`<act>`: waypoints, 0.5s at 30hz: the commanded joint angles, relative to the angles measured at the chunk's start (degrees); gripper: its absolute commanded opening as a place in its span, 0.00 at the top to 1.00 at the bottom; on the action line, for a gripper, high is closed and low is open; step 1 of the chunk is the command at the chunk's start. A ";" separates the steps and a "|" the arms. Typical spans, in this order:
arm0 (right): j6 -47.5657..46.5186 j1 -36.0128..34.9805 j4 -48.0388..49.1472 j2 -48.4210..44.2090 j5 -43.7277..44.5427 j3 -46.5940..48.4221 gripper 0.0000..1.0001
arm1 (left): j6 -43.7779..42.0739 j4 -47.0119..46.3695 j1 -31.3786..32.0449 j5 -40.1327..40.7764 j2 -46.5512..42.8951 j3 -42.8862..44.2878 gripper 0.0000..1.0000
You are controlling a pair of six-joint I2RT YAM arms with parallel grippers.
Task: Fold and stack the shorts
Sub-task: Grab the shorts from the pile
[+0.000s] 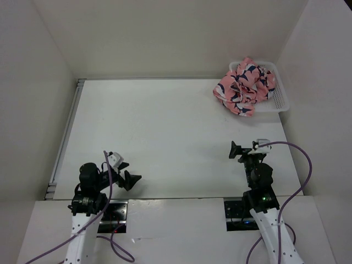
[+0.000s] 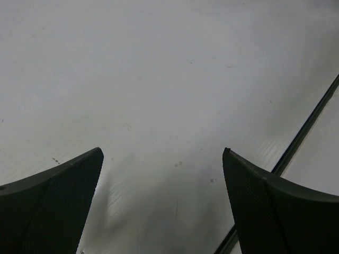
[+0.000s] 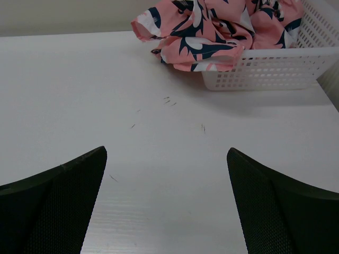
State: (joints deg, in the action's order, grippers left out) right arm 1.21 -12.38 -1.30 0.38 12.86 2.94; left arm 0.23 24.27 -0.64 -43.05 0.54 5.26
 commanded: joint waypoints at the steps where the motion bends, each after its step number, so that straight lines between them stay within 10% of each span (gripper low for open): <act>1: -0.07 -0.36 1.04 -0.73 0.58 -3.20 0.02 | -0.23 -1.24 0.03 -3.09 -1.41 -0.33 0.00; 7: -5.22 -0.36 2.35 -0.73 -3.87 -2.51 0.02 | -0.23 -1.68 0.03 -6.87 -1.41 -0.33 0.00; 10: -42.47 -0.36 6.23 -0.73 -40.57 -0.75 0.00 | -0.23 -17.71 0.03 -1.54 -1.41 0.28 0.00; 12: -95.54 -0.36 -7.05 -0.73 -49.40 -2.04 0.00 | -0.23 -33.98 0.03 5.50 -0.81 -0.42 0.00; 15: -97.92 -0.36 -0.75 -0.73 -52.33 0.64 0.00 | -0.23 -38.25 0.64 9.89 4.27 3.34 0.00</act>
State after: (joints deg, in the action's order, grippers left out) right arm -65.60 -12.47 -3.66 0.30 -25.32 2.85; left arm 0.32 1.43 -0.43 -38.72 1.43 5.23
